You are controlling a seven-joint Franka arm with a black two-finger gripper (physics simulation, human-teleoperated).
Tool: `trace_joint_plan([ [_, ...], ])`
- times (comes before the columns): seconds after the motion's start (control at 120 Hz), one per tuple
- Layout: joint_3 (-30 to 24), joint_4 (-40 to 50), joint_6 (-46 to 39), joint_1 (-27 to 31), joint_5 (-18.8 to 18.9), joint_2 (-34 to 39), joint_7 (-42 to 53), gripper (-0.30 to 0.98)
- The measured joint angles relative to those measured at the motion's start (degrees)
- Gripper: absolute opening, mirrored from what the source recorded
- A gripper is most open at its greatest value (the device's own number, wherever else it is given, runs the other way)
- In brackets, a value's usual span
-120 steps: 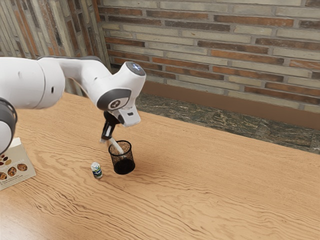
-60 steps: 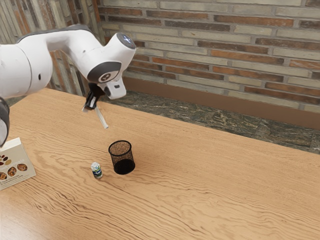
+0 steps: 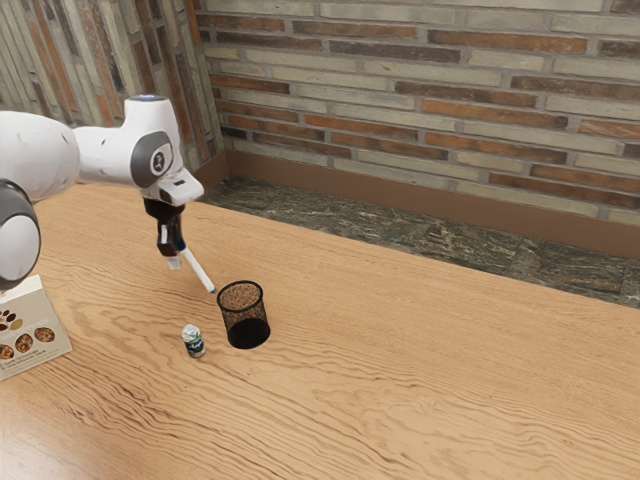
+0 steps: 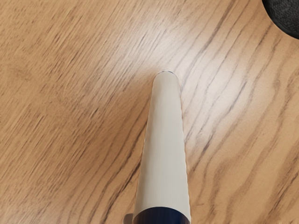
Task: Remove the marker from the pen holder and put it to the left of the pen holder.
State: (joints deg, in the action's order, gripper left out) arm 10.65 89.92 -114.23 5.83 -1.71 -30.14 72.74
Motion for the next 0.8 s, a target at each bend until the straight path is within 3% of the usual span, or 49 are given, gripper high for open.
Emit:
trace_joint_plan([
  [0.142, -2.83, -2.1, -0.76, 4.24, -1.21, -2.53, 5.03, -0.07],
  [0.367, -3.44, -2.78, -1.21, 5.15, -1.7, -2.91, 11.08, -0.07],
  [0.592, -3.0, -2.74, -0.98, 5.24, -1.69, -2.89, 15.21, 0.38],
  [0.725, -2.88, -2.65, -0.9, 4.43, -1.53, -2.09, 16.52, 0.52],
  [0.8, -2.66, -1.32, 1.56, 0.04, -1.09, 5.21, 13.91, 0.57],
])
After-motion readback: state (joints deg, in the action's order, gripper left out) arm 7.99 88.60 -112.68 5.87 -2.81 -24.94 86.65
